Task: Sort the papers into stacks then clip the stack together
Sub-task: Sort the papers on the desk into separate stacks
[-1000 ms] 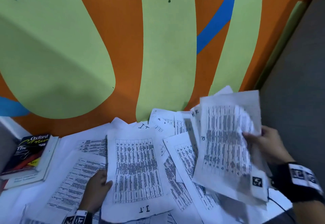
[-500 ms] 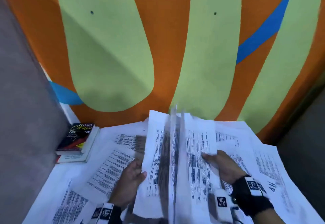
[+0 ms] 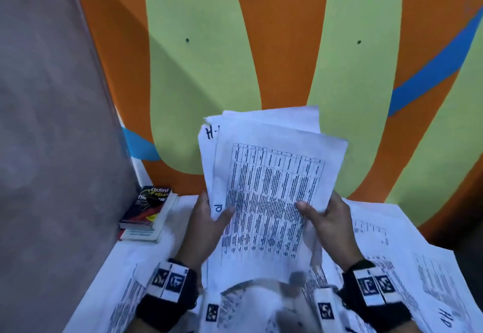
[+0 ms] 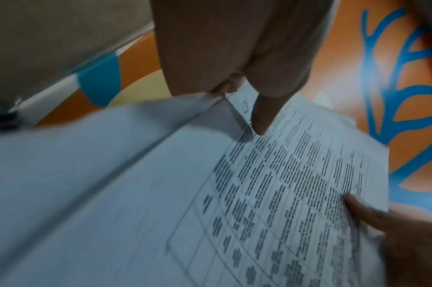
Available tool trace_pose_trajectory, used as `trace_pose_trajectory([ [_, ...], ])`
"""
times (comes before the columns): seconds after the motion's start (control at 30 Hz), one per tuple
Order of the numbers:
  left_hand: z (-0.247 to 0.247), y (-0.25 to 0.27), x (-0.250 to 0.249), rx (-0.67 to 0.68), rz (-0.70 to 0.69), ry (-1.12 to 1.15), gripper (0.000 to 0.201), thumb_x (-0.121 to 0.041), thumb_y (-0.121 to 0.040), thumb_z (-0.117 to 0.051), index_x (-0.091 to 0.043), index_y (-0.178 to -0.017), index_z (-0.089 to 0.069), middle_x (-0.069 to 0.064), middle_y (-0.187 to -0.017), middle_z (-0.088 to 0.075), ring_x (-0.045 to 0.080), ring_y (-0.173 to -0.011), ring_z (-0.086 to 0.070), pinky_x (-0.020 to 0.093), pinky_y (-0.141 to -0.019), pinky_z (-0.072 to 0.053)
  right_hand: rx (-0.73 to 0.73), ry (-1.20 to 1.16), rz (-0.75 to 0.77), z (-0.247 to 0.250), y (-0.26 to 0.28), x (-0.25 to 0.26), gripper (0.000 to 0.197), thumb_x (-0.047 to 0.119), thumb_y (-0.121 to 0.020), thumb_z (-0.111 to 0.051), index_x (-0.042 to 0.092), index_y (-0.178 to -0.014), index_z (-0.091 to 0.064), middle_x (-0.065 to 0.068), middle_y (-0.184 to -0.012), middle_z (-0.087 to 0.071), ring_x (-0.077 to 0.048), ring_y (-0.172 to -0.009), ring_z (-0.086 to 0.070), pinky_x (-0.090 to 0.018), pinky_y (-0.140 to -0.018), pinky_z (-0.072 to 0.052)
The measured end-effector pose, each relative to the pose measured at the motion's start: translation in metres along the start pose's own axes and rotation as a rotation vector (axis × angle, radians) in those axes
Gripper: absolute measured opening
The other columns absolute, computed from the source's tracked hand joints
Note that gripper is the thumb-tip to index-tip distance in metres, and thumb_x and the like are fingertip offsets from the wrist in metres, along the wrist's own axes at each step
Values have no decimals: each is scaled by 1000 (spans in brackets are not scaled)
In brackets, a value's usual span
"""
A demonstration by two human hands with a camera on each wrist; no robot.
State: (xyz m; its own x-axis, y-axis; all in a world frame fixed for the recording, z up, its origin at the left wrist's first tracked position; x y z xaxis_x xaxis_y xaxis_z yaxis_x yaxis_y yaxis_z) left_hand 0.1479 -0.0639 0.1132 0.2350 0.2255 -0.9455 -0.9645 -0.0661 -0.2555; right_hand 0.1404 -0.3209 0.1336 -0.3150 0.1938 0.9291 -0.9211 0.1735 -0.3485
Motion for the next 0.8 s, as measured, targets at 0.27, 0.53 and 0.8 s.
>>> trace_pose_trajectory([
  [0.27,-4,6,23,-112,-1,-102,30,-16,-87,-66,-16,-115,-54,-12,-98,-63,-10,-88,-61,24,-74,-47,53,61,-74,-15,15,-29,43,0,-86,-63,21,-120,-45,8,-113,-62,4,-102,-60,-38,-94,-50],
  [0.53,7,1,-29,-273,-194,-40,30,-22,-81,-74,-13,-100,-52,-15,-90,-62,-7,-81,-62,5,-65,-45,-7,36,117,-17,6,22,39,5,-91,-58,21,-122,-42,23,-105,-61,15,-96,-59,-2,-77,-45],
  [0.8,-14,6,53,-44,160,6,17,-21,-78,-77,-20,-70,-62,-14,-56,-68,12,-59,-63,32,-59,-52,170,253,-91,-28,25,-67,44,33,-91,-52,33,-129,-30,18,-116,-55,-2,-109,-57,-10,-89,-46],
])
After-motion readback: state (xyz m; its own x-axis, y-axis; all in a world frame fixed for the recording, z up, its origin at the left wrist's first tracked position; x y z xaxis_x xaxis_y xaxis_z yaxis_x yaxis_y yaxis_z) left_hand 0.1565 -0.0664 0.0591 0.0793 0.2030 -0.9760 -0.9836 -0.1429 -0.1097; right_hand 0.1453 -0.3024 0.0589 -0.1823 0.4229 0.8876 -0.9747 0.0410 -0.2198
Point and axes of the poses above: each hand's wrist, its own y-axis away from the middle knuckle, its own z-axis out of the back of the hand, x = y × z, the point moved 7 cm from there along -y, towards the middle knuckle
